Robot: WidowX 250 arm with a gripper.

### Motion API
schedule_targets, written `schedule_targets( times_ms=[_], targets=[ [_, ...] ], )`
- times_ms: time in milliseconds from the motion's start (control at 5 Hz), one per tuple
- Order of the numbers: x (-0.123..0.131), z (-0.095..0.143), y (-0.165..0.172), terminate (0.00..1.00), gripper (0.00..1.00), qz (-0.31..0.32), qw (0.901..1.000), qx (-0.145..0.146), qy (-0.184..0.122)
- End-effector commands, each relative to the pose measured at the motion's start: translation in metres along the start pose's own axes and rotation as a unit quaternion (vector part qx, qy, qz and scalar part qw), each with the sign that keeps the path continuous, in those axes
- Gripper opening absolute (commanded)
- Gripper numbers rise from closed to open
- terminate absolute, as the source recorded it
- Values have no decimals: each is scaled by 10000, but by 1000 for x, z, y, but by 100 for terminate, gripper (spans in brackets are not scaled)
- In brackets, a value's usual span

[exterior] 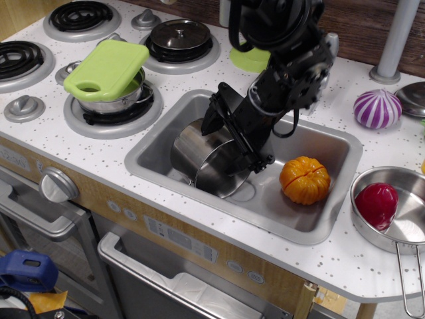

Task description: Flip pot upright in sink

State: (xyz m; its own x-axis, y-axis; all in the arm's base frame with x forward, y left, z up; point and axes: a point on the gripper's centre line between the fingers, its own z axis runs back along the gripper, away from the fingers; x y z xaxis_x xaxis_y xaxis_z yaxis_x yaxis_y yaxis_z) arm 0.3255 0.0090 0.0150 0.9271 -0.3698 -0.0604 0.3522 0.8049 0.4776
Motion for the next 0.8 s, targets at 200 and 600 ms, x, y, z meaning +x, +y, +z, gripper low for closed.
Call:
schedule_targets(
  times_ms=[200,600],
  targets=[
    [13,-6,33,0,100,-263,9962,582,-597],
    [2,-17,38,0,100,-475,9914,1145,-421]
  ],
)
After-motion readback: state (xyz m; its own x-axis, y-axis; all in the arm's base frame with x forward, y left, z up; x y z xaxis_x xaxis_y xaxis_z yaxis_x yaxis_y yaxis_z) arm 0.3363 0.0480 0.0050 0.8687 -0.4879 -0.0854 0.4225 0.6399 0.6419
